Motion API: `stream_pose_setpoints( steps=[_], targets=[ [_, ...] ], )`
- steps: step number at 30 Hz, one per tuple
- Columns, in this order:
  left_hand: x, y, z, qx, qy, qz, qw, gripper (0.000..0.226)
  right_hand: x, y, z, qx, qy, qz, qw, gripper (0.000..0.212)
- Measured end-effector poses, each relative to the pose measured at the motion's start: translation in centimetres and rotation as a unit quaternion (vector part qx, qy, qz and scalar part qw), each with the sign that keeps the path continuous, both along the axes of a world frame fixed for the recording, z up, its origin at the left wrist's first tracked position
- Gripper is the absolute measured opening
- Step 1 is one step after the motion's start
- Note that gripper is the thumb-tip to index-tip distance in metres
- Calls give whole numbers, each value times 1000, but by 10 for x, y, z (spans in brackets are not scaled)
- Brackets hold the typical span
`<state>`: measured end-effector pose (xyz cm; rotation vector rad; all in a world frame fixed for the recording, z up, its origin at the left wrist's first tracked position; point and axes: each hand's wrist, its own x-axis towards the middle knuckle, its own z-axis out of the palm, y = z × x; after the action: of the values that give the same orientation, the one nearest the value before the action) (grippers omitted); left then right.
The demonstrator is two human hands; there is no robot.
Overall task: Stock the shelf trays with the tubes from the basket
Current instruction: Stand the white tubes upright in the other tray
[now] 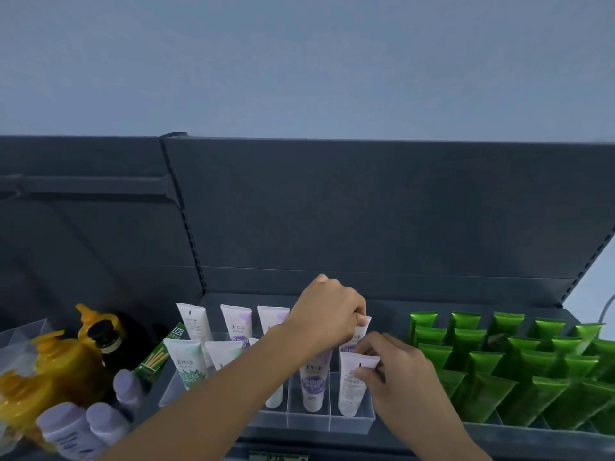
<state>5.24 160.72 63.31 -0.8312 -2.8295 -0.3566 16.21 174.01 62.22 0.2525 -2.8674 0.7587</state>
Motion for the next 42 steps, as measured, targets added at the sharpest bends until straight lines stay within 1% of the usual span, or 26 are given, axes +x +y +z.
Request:
stream_pose_setpoints(
  steps=[5, 12, 17, 20, 25, 28, 32, 35, 39, 42],
  targets=[
    [1, -1, -4, 13, 6, 0, 1000, 26, 0, 0, -7, -3, 11, -5, 1000, 24],
    [5, -2, -5, 25, 20, -15, 999, 29, -2, 1, -12, 0, 33, 0, 999, 32],
    [19, -18, -1, 62, 62, -13, 996, 31, -3, 1, -3, 6, 64, 2, 998, 24],
    [33, -41, 7, 82, 81, 12, 993, 32, -1, -1, 2, 8, 82, -1, 997, 19],
    [66, -100, 19, 124, 89, 40, 987, 27, 8, -12, 7, 10, 117, 5, 993, 22],
    [81, -146, 23, 130, 98, 55, 985, 23, 11, -26, 13, 17, 143, 15, 990, 27],
    [87, -200, 19, 123, 92, 73, 985, 30, 8, -42, 23, 39, 164, 29, 985, 29],
    [80, -227, 12, 112, 76, 75, 988, 21, -2, -52, 28, 41, 153, 28, 987, 29],
    [67, -249, 8, 79, 60, 51, 994, 33, -16, -76, 35, 57, 128, 81, 987, 27],
    [62, -255, 10, 63, 38, 32, 997, 44, -28, -100, 34, 70, 78, 109, 988, 34]
  ],
)
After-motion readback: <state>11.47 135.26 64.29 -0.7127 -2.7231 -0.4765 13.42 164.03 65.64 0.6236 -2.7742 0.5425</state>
